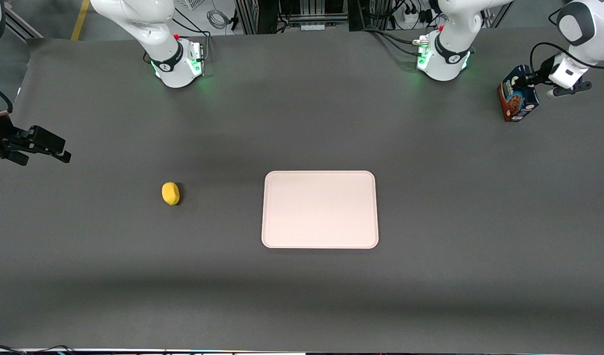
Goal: Place cookie box on tray
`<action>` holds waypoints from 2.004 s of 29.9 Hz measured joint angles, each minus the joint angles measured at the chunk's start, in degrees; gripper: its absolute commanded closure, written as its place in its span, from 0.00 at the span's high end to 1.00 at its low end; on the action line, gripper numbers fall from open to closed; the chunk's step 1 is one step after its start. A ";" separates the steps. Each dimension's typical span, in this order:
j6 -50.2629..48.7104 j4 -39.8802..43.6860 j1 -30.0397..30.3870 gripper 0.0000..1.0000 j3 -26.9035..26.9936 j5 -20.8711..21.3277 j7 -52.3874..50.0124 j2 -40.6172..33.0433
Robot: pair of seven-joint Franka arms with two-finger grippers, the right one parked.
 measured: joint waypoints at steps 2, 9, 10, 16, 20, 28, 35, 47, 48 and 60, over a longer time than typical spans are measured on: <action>0.00 -0.01 0.00 0.42 -0.01 0.00 0.00 0.00; -0.03 0.00 -0.01 0.21 -0.04 0.00 0.00 0.00; -0.03 0.00 -0.01 0.21 -0.05 0.00 0.00 0.00; -0.03 0.25 -1.28 0.21 -0.20 -0.01 0.00 -0.01; -0.11 1.49 -3.95 0.21 -0.27 -0.47 -0.10 -0.03; -8.59 9.93 -13.24 0.23 -0.64 -6.55 -0.87 -0.73; -19.20 20.26 -19.29 0.23 -1.25 -9.79 -1.29 -1.55; -40.71 43.38 -29.28 0.23 -2.73 -12.55 -1.48 -2.52; -42.14 45.03 -29.81 0.23 -2.93 -12.59 -1.50 -2.53; -48.20 50.77 -32.04 0.22 -11.34 -17.18 -9.03 -2.48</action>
